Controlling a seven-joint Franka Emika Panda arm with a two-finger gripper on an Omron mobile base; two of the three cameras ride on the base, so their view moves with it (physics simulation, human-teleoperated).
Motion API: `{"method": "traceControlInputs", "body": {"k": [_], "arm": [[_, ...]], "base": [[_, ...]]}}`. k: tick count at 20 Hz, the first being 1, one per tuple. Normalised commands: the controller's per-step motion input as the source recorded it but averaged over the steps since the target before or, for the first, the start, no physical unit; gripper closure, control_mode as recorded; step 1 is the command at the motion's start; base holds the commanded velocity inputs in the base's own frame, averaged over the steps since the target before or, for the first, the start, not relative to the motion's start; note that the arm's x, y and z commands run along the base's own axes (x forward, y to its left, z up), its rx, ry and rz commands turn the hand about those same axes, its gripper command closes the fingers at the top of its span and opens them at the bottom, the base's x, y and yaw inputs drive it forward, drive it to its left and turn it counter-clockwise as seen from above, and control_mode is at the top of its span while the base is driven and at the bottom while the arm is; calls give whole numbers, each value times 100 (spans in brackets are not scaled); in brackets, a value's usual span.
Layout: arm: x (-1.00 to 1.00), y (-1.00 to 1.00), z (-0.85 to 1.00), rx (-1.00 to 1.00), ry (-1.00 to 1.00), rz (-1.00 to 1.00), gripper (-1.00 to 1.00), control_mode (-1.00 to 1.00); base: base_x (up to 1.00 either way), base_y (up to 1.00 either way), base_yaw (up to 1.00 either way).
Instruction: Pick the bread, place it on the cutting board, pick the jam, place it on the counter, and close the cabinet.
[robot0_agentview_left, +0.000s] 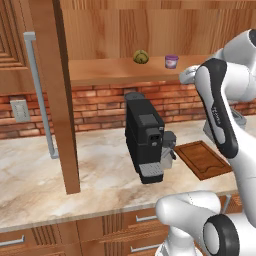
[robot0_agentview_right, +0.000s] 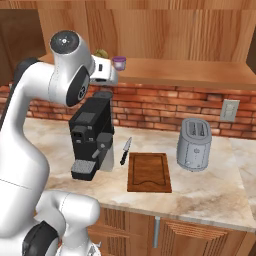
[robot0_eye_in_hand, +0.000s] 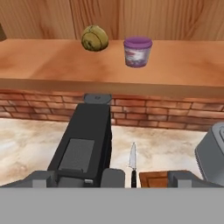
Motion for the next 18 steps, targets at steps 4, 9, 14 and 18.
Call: {"method": "traceControlInputs", "body": {"k": [4, 9, 14, 18], "arm": [[7, -5, 12, 0, 0, 0, -100, -100], [15, -7, 10, 0, 0, 0, -100, -100], [25, -7, 3, 0, 0, 0, -100, -100], [24, -5, 1, 0, 0, 0, -100, -100]], "base": [[0, 0, 0], [0, 0, 0], [0, 0, 0], [0, 0, 0]]}}
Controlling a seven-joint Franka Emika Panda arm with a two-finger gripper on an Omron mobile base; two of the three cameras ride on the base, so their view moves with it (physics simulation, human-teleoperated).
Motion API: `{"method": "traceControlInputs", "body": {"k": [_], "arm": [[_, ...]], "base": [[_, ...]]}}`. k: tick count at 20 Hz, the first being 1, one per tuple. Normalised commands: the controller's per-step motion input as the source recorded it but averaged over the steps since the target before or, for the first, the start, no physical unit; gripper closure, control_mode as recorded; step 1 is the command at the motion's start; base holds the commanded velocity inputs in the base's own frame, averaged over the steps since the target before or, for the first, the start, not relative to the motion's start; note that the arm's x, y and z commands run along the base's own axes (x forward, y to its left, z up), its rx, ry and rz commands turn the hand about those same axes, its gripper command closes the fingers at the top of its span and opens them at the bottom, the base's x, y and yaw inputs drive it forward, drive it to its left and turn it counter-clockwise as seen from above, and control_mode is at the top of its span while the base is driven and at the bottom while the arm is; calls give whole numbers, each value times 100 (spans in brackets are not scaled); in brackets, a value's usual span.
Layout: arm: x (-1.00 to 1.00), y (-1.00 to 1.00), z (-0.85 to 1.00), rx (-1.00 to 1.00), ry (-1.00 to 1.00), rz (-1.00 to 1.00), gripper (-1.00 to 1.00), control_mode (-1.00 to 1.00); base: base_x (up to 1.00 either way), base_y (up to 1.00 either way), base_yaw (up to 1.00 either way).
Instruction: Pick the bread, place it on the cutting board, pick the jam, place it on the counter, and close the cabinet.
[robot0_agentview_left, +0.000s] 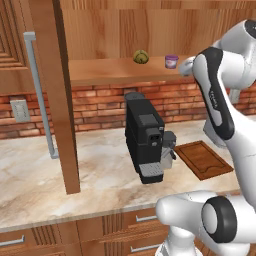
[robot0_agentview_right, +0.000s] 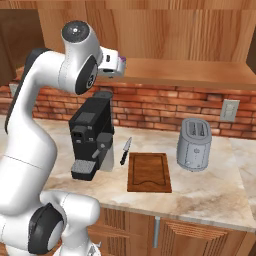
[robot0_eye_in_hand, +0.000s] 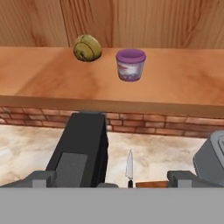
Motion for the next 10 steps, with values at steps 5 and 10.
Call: {"method": "traceControlInputs", "body": {"k": [5, 10], "arm": [[29, -5, 0, 0, 0, 0, -100, -100], [29, -3, 0, 0, 0, 0, -100, -100]], "base": [[0, 0, 0], [0, 0, 0]]}}
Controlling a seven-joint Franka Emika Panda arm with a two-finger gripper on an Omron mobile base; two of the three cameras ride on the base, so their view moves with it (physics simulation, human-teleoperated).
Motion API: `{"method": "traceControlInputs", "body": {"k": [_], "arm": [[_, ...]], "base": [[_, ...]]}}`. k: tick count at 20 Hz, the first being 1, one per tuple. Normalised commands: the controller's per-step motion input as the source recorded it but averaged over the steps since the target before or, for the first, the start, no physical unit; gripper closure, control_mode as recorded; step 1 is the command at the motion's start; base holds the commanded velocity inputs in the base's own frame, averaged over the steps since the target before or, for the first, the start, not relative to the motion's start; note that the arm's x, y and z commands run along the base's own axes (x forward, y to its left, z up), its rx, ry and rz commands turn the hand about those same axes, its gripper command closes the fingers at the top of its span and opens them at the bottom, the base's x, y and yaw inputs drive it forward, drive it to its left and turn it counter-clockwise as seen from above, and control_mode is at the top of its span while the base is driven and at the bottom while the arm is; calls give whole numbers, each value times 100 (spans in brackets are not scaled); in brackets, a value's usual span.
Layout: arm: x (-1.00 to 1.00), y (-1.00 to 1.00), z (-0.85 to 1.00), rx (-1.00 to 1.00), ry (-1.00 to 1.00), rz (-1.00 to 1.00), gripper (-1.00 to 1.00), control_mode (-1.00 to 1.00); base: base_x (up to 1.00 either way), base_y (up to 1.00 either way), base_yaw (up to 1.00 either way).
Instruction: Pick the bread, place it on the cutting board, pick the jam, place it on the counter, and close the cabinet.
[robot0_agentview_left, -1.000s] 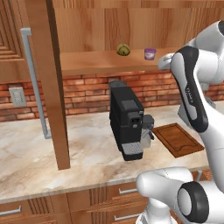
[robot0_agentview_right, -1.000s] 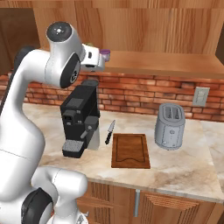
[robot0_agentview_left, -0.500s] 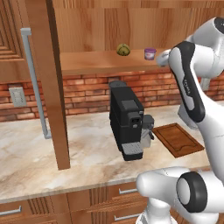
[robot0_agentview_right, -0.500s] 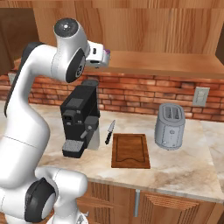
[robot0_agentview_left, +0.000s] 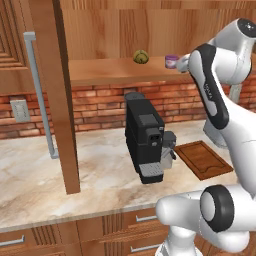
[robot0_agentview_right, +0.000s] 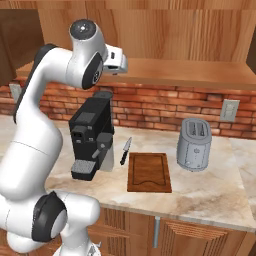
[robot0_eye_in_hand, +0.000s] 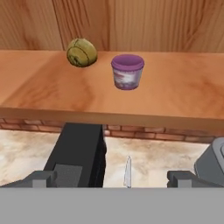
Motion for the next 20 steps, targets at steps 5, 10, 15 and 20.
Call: {"method": "traceControlInputs", "body": {"k": [5, 10, 15, 20], "arm": [[32, -2, 0, 0, 0, 0, -100, -100], [39, 0, 0, 0, 0, 0, -100, -100], [34, 0, 0, 0, -1, 0, -100, -100], [33, 0, 0, 0, -1, 0, -100, -100]], "base": [[0, 0, 0], [0, 0, 0], [0, 0, 0], [0, 0, 0]]}}
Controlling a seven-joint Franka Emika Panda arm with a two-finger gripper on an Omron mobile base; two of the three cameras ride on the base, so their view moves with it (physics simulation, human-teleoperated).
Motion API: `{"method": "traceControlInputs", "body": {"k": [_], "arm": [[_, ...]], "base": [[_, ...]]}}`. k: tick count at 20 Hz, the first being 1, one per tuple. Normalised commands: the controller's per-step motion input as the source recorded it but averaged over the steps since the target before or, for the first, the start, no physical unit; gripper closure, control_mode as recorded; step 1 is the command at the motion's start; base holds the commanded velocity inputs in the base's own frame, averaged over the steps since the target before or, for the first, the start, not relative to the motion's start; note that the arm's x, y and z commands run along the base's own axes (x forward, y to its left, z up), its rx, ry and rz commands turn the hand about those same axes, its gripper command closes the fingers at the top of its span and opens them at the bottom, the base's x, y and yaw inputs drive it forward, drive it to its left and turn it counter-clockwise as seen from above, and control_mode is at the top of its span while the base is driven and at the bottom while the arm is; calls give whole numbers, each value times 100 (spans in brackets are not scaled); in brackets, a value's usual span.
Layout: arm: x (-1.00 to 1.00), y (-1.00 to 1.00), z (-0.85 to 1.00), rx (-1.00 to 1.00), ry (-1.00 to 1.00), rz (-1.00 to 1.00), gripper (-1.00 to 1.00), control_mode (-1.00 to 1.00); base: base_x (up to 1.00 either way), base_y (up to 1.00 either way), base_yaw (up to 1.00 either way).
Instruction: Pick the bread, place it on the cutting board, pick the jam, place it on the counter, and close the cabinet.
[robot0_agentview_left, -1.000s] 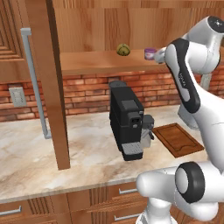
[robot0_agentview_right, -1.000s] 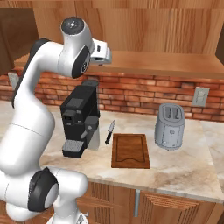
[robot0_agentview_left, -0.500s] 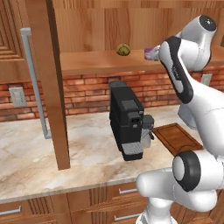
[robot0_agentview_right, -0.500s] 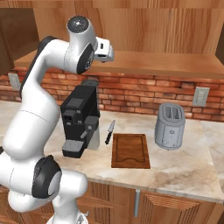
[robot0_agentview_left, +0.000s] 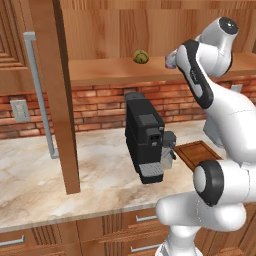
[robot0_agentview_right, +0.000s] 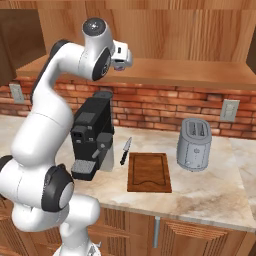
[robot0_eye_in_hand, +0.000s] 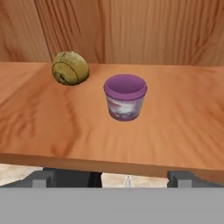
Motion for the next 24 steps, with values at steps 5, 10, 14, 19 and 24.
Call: {"method": "traceControlInputs", "body": {"k": [5, 10, 14, 19, 24], "arm": [[26, 0, 0, 0, -1, 0, -100, -100], [26, 0, -4, 0, -1, 0, -100, -100], [21, 0, -12, 0, -1, 0, -100, -100], [16, 0, -18, 0, -2, 0, -100, -100], [20, 0, -11, 0, -1, 0, -100, -100]], "base": [[0, 0, 0], [0, 0, 0], [0, 0, 0], [0, 0, 0], [0, 0, 0]]}}
